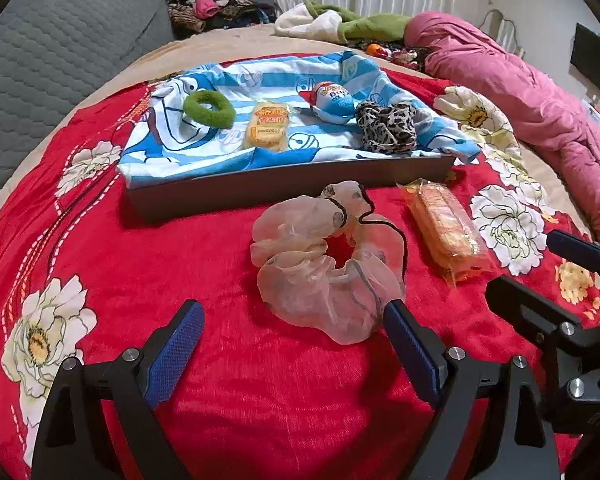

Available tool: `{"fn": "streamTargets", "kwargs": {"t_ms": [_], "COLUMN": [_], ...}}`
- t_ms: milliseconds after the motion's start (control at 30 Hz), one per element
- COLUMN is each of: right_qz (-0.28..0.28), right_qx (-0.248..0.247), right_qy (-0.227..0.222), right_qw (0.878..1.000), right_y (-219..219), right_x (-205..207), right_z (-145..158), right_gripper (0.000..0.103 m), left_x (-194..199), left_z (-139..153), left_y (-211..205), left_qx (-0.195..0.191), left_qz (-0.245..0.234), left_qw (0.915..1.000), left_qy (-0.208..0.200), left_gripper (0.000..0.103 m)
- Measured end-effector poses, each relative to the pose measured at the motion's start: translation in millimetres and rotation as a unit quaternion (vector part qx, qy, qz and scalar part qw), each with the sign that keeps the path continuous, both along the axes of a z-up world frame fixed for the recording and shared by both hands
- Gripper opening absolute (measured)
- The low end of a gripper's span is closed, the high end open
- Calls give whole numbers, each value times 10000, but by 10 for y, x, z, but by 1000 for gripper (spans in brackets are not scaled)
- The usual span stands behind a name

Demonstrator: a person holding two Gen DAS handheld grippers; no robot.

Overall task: Organize objects
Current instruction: 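Move the left tool toward the sheer pink scrunchie while the right tool approaches the orange snack pack, then grasp the pink scrunchie with the left tool while the right tool grasps the orange snack pack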

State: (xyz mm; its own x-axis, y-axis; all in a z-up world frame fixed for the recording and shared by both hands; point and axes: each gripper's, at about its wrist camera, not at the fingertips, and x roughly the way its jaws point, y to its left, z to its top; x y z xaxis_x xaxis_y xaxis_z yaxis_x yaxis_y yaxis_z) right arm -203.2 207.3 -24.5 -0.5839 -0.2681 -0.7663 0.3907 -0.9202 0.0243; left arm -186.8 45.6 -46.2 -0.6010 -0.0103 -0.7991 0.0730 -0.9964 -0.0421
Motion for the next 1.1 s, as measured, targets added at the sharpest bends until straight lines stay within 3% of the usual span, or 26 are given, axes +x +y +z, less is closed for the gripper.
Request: {"fn": "streamTargets", "kwargs": {"t_ms": [667, 1100], "right_qz": [48, 103], "right_qx": [110, 196], "right_qy": [-682, -901], "right_qw": [9976, 9957], "right_y": [-165, -239], "right_x": [-564, -757], "right_z": [-251, -378], "right_gripper": [101, 73], "left_x": [-318, -468], "left_z": [-141, -181], "left_y": [-122, -138], "left_qx": [10, 90], "left_qz": [0, -122], "left_qw": [10000, 9998], "left_qy": [-81, -91], "left_gripper": [92, 92]}}
